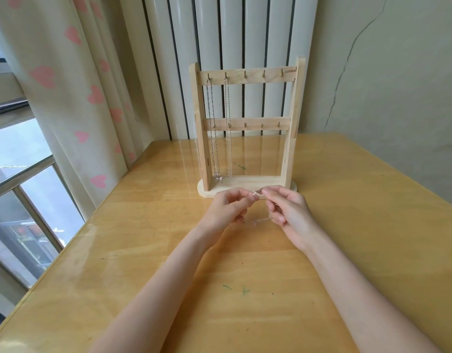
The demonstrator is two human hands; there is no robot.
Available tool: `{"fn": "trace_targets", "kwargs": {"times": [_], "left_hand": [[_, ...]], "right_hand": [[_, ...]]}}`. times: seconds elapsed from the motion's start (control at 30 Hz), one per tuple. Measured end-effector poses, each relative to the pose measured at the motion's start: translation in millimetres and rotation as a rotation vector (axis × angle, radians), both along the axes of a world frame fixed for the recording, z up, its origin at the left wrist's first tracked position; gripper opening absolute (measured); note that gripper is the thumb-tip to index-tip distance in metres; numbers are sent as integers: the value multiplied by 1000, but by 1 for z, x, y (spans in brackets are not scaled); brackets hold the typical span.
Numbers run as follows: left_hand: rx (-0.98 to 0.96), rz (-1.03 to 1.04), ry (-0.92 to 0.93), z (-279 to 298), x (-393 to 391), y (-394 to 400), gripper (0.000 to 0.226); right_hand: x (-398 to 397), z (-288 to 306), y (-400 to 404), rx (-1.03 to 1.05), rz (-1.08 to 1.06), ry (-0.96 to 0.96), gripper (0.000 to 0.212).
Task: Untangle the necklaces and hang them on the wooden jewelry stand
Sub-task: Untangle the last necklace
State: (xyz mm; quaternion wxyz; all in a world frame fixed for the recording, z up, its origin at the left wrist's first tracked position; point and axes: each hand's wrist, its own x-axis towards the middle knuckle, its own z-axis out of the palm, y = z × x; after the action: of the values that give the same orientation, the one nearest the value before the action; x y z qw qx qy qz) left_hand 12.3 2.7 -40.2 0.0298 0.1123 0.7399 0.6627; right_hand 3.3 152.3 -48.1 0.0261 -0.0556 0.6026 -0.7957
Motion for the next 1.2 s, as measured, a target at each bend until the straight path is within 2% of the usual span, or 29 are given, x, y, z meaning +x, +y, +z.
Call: {"fn": "trace_targets", "kwargs": {"times": [0.47,0.6,0.7,0.83,0.9,0.97,1.07,1.1,1.2], "left_hand": [[13,63,57,1,-3,-2,6],[37,47,38,0,-3,-2,12],[69,-6,10,-4,-4,-4,1],[-106,-135,37,-10,-5,1,8],[-131,-182,36,-10,-4,4,15],[-33,-202,-21,-8,-3,3,17],[272,-174,-206,-4,-4,-4,16],[305,-157,-226,-3,-4,-6,14],[241,-87,-206,-5,-5,-6,12]], "right_hand": [[4,2,-4,94,61,15,10],[5,1,-4,105,69,22,11],[5,4,-1,-22,65,-3,12],[4,6,1,-190,48,-50,14],[2,6,3,-254,33,-62,16],[0,6,6,-315,18,-61,16],[-1,4,8,-302,6,-37,7],[-1,3,7,-284,9,-28,7],[0,3,5,-264,33,-10,17]]}}
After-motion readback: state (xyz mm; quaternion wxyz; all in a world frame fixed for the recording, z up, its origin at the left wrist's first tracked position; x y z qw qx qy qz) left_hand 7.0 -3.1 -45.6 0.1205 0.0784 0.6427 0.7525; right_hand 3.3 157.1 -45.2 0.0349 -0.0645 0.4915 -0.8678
